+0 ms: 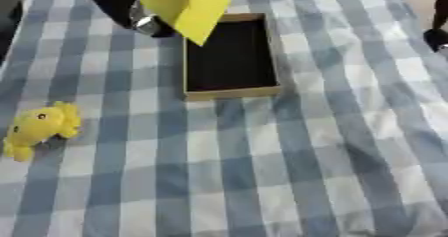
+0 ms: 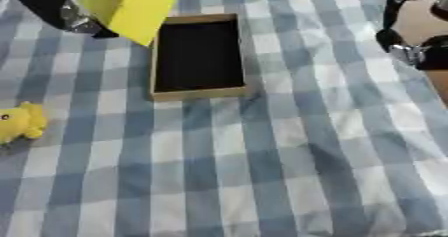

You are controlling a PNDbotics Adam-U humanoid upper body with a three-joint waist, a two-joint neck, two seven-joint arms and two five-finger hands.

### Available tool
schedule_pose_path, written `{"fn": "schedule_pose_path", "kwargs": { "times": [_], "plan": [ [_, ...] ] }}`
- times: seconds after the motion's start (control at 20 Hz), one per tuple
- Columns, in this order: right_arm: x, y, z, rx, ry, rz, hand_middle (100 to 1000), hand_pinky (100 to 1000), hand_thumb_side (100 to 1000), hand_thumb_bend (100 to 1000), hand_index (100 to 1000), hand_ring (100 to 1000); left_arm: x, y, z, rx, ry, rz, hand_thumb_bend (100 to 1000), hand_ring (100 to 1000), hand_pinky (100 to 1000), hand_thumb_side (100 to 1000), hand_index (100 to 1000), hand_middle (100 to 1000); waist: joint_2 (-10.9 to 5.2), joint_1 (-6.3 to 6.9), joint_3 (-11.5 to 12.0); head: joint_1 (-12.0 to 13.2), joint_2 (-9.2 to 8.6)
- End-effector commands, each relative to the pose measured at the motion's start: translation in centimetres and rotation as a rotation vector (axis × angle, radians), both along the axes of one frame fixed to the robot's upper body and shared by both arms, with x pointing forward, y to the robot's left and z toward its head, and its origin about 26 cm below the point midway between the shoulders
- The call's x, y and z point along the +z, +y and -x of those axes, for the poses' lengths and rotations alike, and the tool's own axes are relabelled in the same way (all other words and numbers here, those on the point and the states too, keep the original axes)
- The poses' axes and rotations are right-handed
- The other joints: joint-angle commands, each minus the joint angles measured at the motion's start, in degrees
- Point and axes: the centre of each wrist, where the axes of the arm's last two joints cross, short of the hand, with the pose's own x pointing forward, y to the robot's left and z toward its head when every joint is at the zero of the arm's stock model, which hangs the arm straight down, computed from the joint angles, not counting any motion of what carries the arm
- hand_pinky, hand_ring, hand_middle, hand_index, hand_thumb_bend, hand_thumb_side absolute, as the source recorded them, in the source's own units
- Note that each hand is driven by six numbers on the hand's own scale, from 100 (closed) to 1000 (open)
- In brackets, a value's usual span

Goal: Pick up objects on the table and place them in the box.

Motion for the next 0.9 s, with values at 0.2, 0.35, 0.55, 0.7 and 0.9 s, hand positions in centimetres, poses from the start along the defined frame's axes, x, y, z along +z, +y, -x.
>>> {"fn": "schedule_pose_path", "kwargs": {
  "times": [0.2,0.35,0.55,0.7,0.9],
  "plan": [
    [1.3,0.6,0.4,0.030,-0.045,-0.001,543,586,100,142,522,669,-0.9,-1.0,-3.1,0.059,-0.015,-0.028,341,469,567,100,550,363,-0.32,-0.28,-0.8,0.7,0.11],
    [1.4,0.8,0.5,0.038,-0.053,-0.008,543,581,100,134,526,668,-1.9,-1.4,-4.7,0.086,-0.027,-0.036,353,470,569,100,547,362,0.11,-0.34,-1.3,1.1,-0.33],
    [1.7,1.0,0.5,0.047,-0.069,-0.019,546,577,100,135,532,668,-3.2,-1.7,-6.5,0.105,-0.044,-0.042,346,470,572,100,545,359,0.63,-0.38,-2.0,1.5,-0.82],
    [1.8,1.1,0.6,0.058,-0.081,-0.031,552,567,100,105,551,666,-4.2,-1.8,-7.5,0.109,-0.044,-0.038,331,473,577,100,545,359,1.01,-0.36,-2.5,1.7,-1.18],
    [2.0,1.2,0.7,0.067,-0.097,-0.053,554,557,136,100,558,664,-5.2,-1.8,-8.6,0.117,-0.041,-0.028,330,479,586,100,544,359,1.54,-0.24,-3.3,2.0,-1.68]
  ]
}}
